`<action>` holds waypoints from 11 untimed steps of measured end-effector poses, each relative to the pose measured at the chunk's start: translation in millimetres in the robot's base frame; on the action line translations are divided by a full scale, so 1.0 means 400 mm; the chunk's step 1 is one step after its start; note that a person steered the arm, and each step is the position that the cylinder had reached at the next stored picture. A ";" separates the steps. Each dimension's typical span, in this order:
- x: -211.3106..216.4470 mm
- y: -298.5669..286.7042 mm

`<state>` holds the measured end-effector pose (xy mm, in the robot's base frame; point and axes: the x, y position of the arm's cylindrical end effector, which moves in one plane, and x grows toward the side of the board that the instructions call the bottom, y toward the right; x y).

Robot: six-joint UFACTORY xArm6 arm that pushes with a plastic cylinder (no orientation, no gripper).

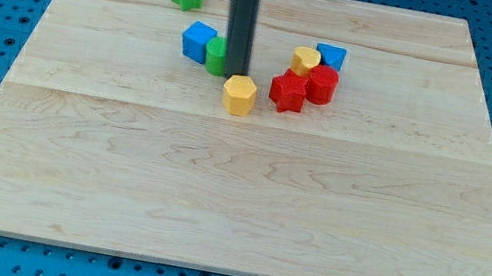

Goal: Push blue cube above blue triangle

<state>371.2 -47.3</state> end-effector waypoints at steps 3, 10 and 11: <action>-0.015 -0.054; -0.133 -0.281; -0.186 -0.527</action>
<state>297.0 -258.2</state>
